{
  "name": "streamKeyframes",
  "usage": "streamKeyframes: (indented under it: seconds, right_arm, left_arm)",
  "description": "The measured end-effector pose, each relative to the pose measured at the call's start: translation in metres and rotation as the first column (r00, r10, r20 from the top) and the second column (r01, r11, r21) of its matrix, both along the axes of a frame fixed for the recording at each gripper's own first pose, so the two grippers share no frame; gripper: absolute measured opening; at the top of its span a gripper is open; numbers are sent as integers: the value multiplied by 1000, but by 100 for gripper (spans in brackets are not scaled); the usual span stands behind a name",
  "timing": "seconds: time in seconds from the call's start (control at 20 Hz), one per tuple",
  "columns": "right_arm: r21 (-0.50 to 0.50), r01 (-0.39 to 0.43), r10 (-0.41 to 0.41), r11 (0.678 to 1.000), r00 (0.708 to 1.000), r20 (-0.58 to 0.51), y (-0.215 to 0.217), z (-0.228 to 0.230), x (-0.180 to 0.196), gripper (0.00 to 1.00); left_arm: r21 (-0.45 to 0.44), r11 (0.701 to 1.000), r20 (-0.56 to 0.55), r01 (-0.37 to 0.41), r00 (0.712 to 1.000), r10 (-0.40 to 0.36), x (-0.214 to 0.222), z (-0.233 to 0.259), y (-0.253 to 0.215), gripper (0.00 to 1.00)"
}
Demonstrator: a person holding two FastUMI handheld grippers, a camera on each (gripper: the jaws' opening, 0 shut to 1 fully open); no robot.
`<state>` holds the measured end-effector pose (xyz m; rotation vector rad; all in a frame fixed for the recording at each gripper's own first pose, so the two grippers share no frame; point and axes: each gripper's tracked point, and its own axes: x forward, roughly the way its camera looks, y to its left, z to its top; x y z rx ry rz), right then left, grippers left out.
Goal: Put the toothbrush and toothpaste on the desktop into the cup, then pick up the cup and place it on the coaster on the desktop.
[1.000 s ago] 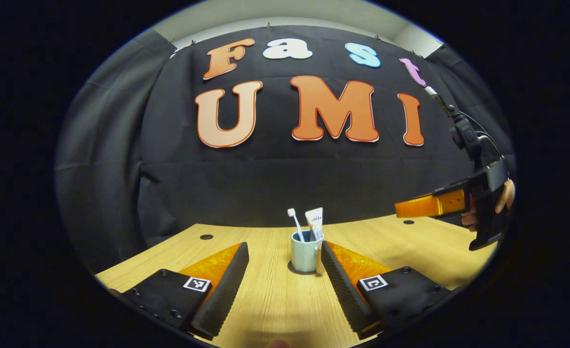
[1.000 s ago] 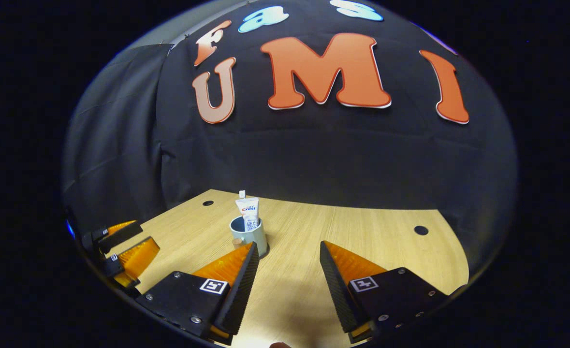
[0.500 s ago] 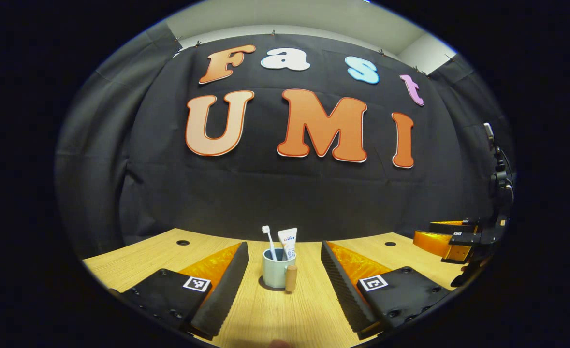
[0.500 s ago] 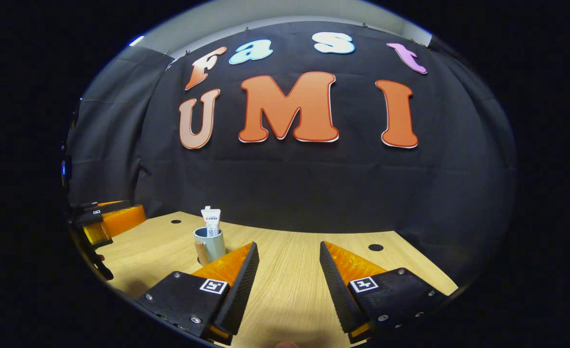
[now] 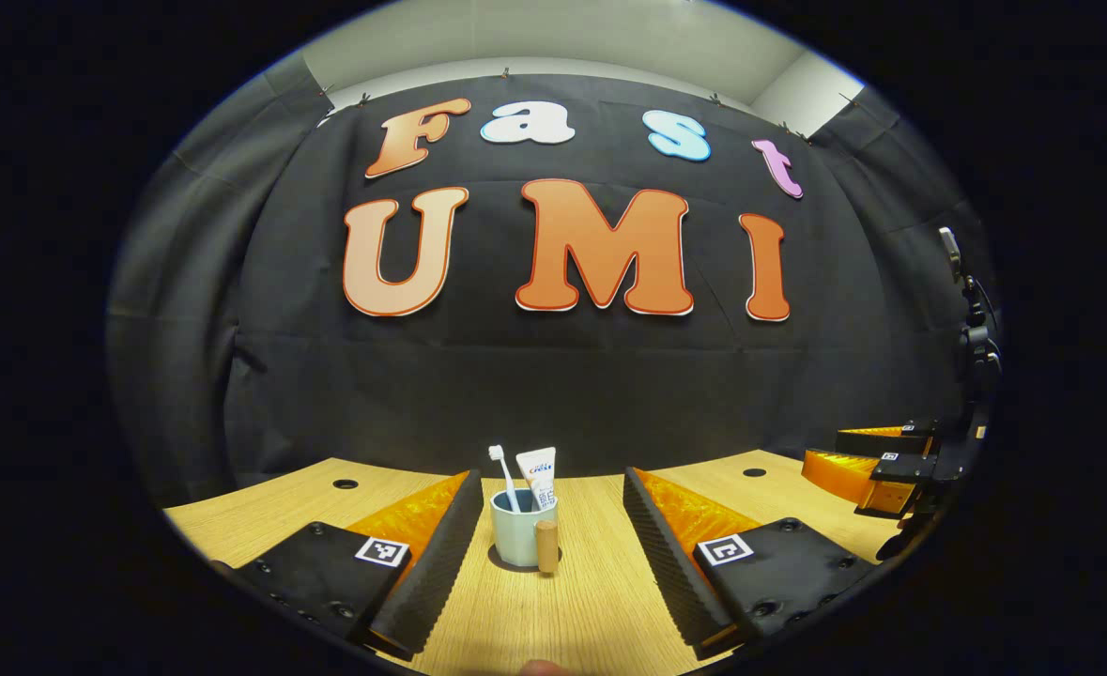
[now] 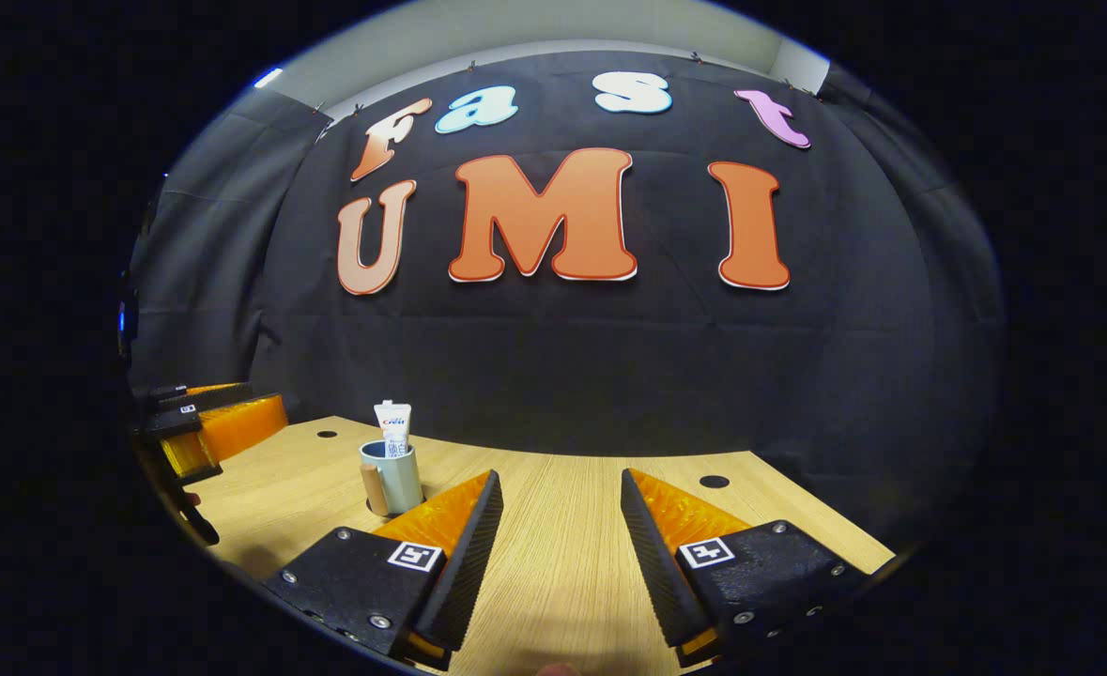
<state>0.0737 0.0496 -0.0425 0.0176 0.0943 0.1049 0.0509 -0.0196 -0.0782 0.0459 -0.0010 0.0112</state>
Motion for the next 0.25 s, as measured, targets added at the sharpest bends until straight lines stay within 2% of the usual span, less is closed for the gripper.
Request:
streamKeyframes:
  seconds: [0.25]
  right_arm:
    - [-6, -12, 12, 1000, 999, 52, 5, 18, -2, 77]
  left_arm:
    - [-7, 1000, 20, 2, 1000, -2, -1, 3, -4, 96]
